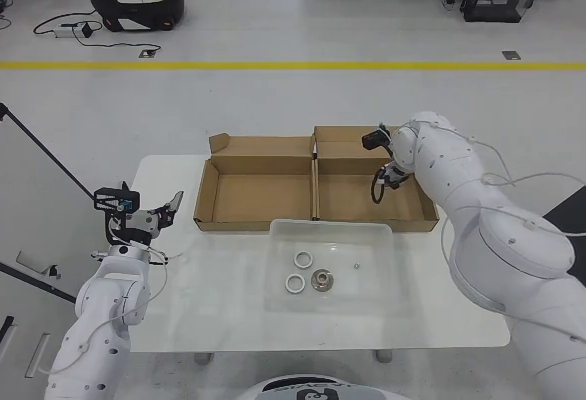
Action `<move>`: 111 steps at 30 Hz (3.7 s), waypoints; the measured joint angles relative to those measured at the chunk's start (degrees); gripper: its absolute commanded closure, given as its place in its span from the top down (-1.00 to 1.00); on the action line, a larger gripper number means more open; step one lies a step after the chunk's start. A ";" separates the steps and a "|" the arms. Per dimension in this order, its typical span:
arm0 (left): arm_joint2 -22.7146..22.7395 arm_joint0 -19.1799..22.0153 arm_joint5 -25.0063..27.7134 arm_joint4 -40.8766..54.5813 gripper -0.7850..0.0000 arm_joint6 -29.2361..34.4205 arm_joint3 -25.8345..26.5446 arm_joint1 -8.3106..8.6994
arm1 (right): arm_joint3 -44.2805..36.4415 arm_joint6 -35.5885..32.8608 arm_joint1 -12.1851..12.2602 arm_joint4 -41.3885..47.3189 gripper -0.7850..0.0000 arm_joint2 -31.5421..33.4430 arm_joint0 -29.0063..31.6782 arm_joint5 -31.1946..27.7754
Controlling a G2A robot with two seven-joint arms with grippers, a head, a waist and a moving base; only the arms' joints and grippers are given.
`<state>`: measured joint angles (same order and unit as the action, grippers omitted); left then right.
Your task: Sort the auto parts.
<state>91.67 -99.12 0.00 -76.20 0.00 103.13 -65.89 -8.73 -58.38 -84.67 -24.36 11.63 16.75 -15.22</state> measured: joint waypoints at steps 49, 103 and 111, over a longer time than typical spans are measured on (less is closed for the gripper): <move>0.00 0.00 0.00 0.00 1.00 0.00 0.00 0.00 | -1.48 2.76 0.62 -6.20 1.00 3.62 -0.34 -4.92; 0.00 0.00 0.00 0.00 1.00 0.00 0.00 0.00 | -67.37 -14.42 27.41 -0.68 1.00 16.78 4.54 -16.27; 0.00 0.00 0.00 0.00 1.00 0.00 0.00 0.00 | -81.87 -19.39 33.65 1.19 1.00 19.39 8.82 -11.29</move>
<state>91.67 -99.12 0.00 -76.20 0.00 103.13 -65.89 -90.60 -77.78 -51.03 -23.17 31.02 25.58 -26.51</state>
